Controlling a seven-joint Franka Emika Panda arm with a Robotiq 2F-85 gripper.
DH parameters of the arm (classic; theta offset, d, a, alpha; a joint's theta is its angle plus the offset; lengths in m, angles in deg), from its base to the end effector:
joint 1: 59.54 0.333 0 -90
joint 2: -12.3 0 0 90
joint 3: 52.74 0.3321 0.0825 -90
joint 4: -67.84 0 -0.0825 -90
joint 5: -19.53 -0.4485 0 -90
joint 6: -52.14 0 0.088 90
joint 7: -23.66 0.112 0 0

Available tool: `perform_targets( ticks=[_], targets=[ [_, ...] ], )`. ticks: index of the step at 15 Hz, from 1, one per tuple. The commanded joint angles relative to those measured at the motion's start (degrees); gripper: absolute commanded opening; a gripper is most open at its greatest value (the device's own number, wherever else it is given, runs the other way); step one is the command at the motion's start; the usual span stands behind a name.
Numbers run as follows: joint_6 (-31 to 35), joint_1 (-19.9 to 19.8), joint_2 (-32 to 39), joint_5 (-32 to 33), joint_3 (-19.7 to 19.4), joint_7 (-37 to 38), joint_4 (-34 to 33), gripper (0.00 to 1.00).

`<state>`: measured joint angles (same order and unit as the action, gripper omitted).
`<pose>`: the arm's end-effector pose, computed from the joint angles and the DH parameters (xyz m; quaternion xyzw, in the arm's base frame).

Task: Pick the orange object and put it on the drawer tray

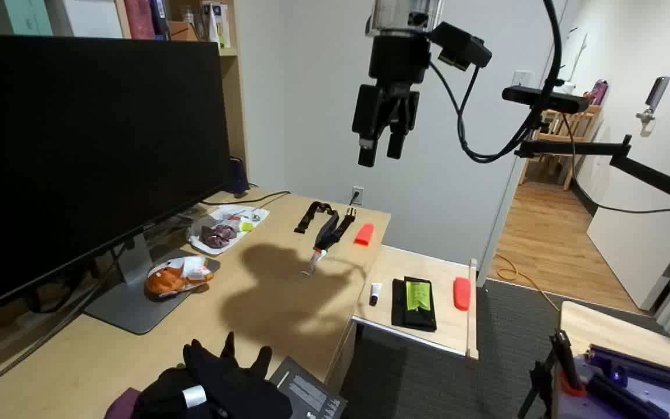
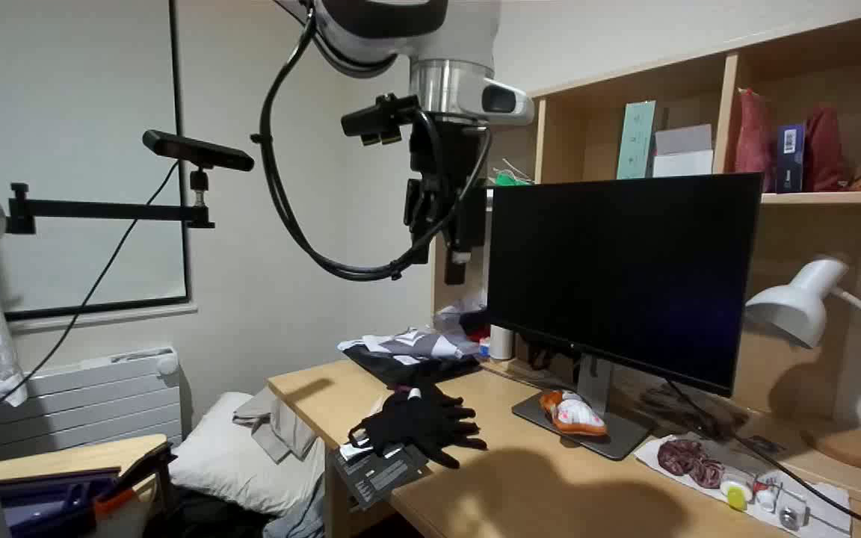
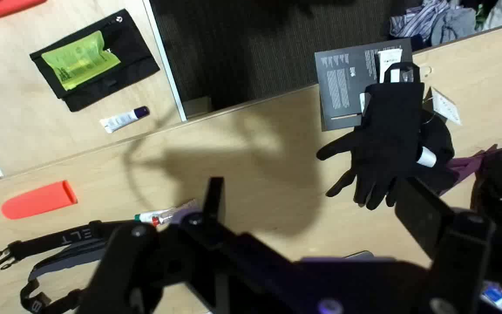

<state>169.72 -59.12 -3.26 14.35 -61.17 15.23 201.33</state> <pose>0.5086 -0.0671 0.4243 -0.9981 0.0147 -0.0036 0.0597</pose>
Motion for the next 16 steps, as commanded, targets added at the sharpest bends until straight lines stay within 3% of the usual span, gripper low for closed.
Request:
perform_targets(
  ticks=[1, 7, 16],
  targets=[
    [-0.14, -1.2, 0.06, -0.33, 1.11, -0.27, -0.1, 1.0],
    [10.61, -3.55, 7.1, -0.34, 1.87, 16.3, -2.39, 1.0],
    [8.66, -5.43, 27.8, -1.21, 0.13, 35.82, -15.52, 1.0]
  ],
)
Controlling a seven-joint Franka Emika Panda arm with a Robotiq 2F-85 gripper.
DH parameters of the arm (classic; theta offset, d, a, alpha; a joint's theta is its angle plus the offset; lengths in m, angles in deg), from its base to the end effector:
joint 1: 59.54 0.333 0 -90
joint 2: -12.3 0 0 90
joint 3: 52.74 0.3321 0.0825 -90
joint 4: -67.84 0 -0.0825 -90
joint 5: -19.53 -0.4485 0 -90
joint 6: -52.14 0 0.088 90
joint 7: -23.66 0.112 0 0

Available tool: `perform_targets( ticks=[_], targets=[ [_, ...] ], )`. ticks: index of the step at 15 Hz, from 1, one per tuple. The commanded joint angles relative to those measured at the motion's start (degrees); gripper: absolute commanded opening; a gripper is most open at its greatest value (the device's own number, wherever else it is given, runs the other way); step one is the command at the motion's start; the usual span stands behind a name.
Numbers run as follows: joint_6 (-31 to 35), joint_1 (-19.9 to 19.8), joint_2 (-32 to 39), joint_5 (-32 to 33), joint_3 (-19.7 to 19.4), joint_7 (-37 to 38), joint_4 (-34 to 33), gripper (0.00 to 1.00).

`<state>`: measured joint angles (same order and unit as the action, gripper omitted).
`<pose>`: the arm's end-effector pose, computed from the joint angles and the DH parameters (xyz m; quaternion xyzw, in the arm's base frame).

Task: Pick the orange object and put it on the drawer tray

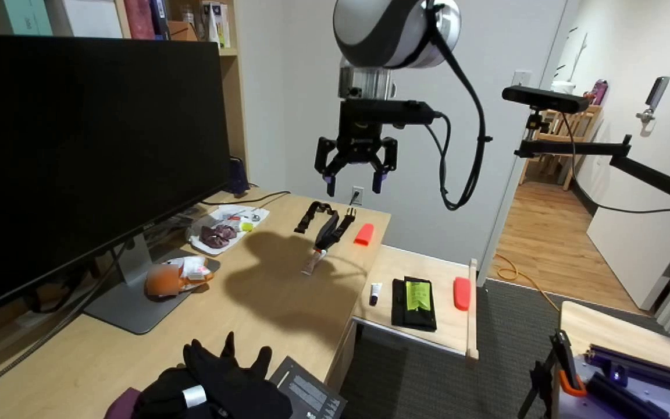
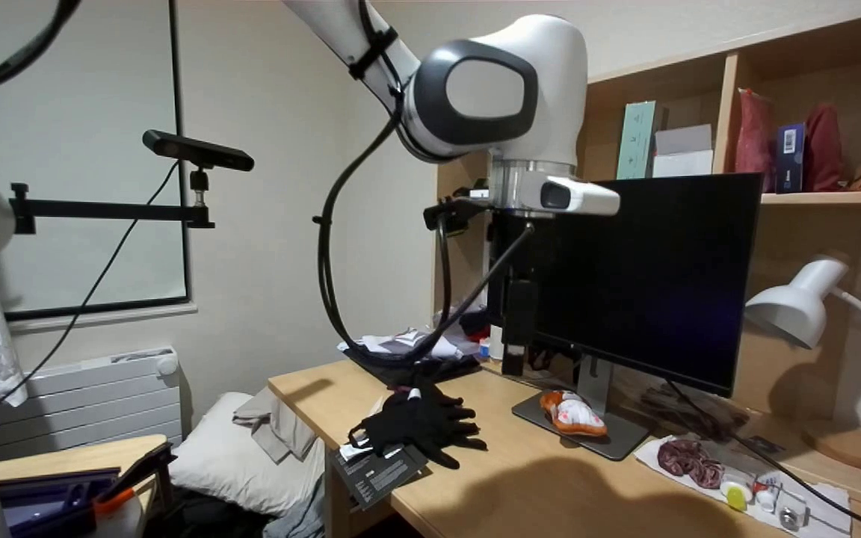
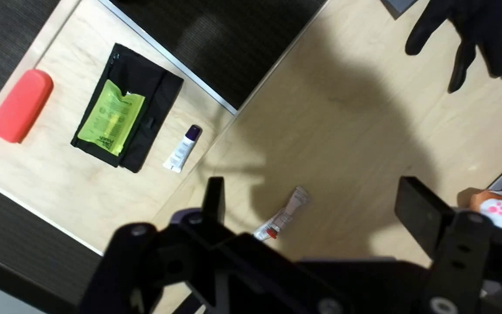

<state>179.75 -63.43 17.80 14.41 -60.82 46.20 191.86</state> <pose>0.5845 -0.1205 0.3197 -0.9459 0.3227 0.0185 0.0266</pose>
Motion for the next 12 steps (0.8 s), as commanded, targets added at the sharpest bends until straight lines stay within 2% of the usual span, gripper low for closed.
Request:
perform_targets(
  ticks=[1, 7, 10, 12],
  targets=[
    [-1.19, -1.25, 8.96, -1.29, -0.76, 6.42, -7.82, 1.0],
    [-1.56, -3.34, 18.9, -2.04, -5.25, 15.26, -15.82, 1.0],
    [0.7, -5.05, 21.65, -3.66, -7.31, 20.26, -16.6, 1.0],
    [-0.18, -6.25, 22.25, -4.64, -7.44, 20.69, -17.09, 1.0]
  ],
)
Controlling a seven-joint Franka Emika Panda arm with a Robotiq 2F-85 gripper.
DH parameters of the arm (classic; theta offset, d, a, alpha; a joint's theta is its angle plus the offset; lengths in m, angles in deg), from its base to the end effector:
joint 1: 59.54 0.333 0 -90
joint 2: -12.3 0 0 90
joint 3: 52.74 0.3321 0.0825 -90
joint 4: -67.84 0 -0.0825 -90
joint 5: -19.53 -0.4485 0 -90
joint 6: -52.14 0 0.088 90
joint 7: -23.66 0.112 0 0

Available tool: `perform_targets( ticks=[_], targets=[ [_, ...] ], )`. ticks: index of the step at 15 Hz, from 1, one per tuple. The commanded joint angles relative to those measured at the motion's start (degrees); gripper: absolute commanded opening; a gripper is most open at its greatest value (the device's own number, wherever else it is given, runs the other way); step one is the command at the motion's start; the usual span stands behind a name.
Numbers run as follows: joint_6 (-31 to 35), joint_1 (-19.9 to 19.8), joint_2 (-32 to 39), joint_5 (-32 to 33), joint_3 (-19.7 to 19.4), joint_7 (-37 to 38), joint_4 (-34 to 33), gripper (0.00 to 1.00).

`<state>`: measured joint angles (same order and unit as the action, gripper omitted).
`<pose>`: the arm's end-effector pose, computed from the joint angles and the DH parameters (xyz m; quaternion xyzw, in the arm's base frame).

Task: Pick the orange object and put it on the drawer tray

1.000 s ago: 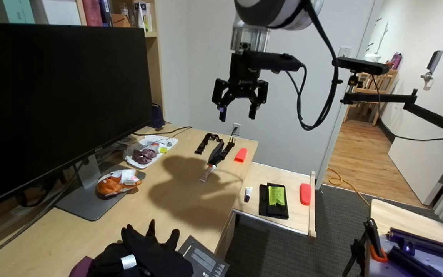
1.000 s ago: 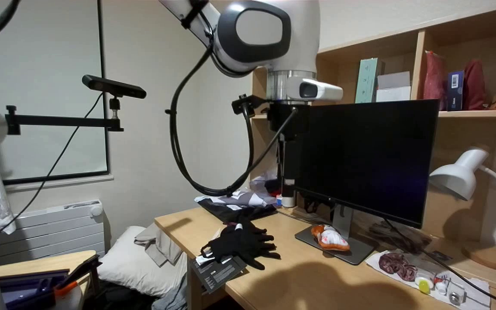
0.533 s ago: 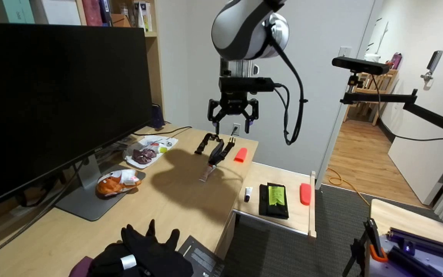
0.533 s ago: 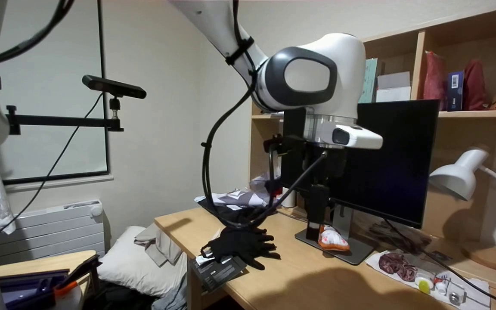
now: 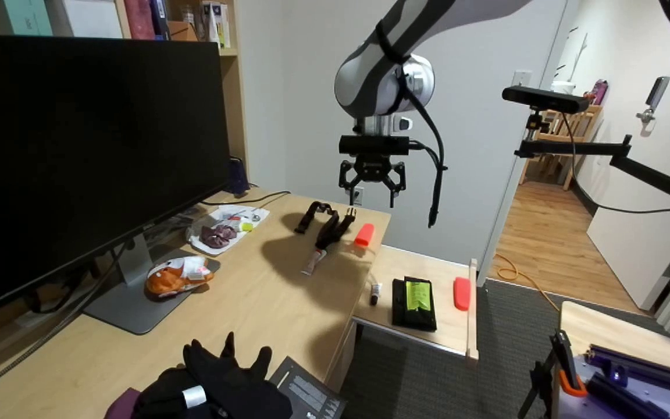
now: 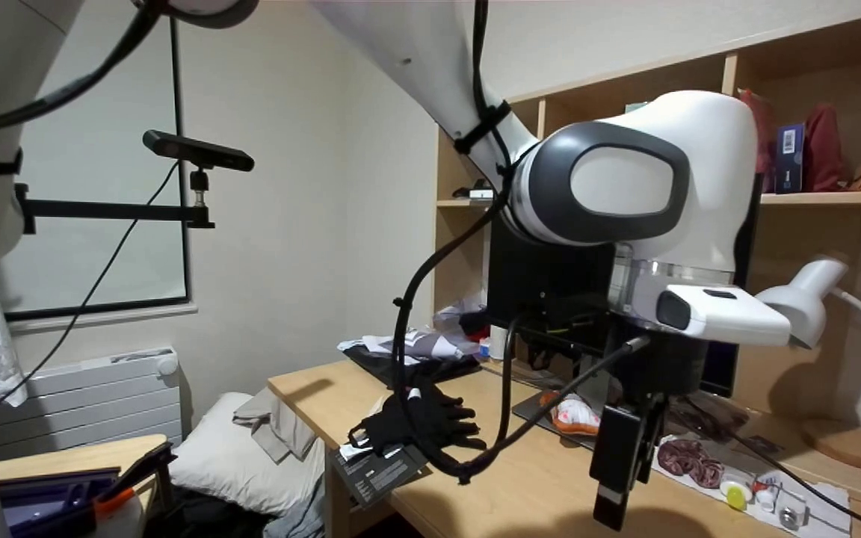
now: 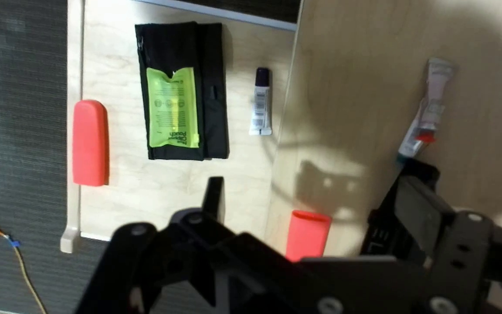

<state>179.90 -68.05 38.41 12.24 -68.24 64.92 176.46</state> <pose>0.6182 -0.2649 0.2262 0.8236 -0.5648 -0.0485 0.0188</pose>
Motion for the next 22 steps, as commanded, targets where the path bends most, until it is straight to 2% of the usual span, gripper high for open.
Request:
perform_targets(
  ticks=[1, 2, 8, 9, 15, 22],
  targets=[
    [-0.02, -1.83, 1.8, -2.81, 0.06, 2.16, -1.66, 1.0],
    [-0.11, -1.36, 1.13, -0.86, -0.21, 0.73, -0.66, 1.0],
    [-0.11, -1.71, 1.35, -1.41, -0.12, 1.2, -0.86, 1.0],
    [1.54, -1.68, 2.3, -2.38, 0.2, 2.02, -1.13, 1.0],
    [0.6, -2.87, 14.37, -3.47, 0.34, 5.68, -11.54, 1.0],
    [0.5, -5.35, 27.86, -4.24, 0.42, 11.26, -27.38, 1.0]
  ],
)
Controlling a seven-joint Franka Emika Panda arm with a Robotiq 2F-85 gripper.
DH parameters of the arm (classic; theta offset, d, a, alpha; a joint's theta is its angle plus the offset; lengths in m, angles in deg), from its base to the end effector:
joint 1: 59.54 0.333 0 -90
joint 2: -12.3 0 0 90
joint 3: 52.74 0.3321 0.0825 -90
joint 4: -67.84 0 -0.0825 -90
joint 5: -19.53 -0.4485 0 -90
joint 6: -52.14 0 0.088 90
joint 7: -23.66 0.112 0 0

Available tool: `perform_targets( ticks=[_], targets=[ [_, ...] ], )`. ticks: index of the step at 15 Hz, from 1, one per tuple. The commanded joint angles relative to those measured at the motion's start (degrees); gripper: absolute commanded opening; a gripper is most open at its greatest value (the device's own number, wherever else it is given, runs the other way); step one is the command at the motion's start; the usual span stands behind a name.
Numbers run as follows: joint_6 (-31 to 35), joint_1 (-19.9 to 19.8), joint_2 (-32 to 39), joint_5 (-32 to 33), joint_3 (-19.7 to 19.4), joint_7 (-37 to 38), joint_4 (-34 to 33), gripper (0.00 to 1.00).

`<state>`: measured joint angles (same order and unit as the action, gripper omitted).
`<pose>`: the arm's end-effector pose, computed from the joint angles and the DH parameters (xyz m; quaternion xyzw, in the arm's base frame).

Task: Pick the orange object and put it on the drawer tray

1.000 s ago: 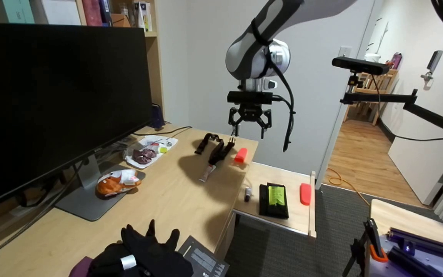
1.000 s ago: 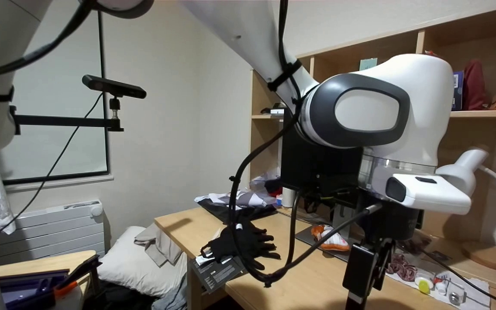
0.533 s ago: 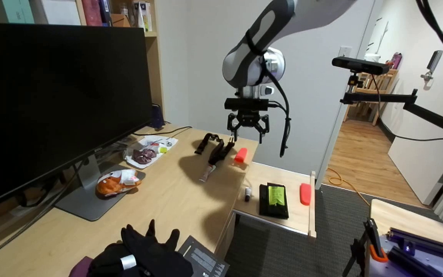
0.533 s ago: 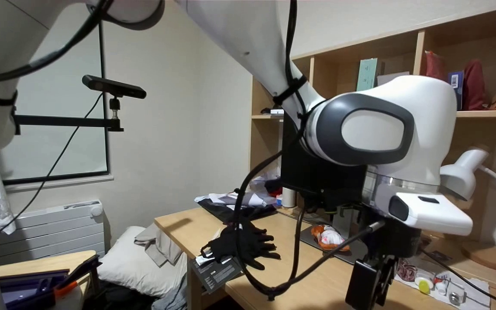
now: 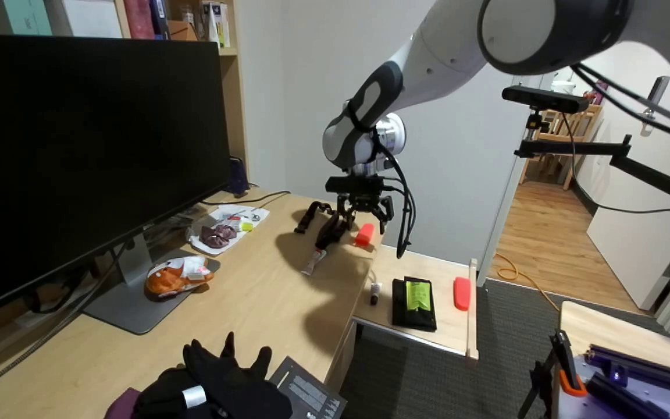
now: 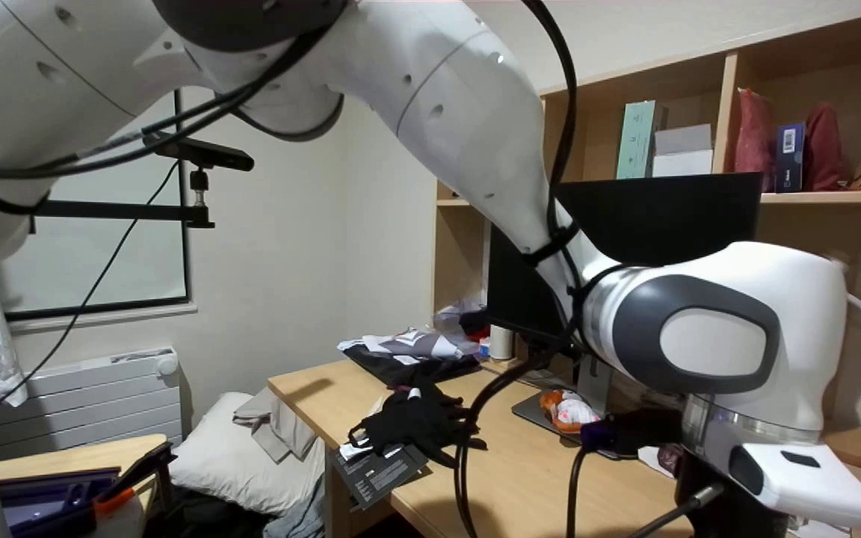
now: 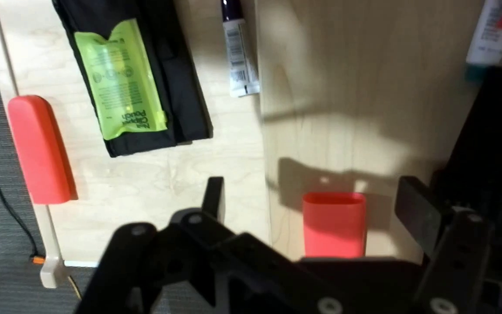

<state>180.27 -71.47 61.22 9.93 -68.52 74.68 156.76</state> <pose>0.6674 -0.3212 0.1049 0.7590 -0.6462 -0.0564 0.0566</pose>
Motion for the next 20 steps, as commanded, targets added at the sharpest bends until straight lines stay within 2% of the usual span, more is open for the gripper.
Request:
perform_targets(
  ticks=[1, 7, 14, 15, 16, 20],
  targets=[
    [-0.3, -2.35, 6.35, -1.93, 0.8, 1.63, -9.67, 1.0],
    [-1.26, -5.32, 13.65, -2.96, 1.88, 1.89, -19.7, 1.0],
    [-1.12, -7.51, 18.87, -3.17, 3.45, 0.97, -26.15, 1.0],
    [-1.32, -7.61, 19.26, -3.06, 3.43, 0.99, -26.84, 0.75],
    [-1.04, -7.82, 19.44, -3.18, 3.57, 0.84, -27.04, 0.74],
    [-1.31, -8.42, 19.97, -3.2, 4.08, 0.64, -28.45, 0.46]
  ],
)
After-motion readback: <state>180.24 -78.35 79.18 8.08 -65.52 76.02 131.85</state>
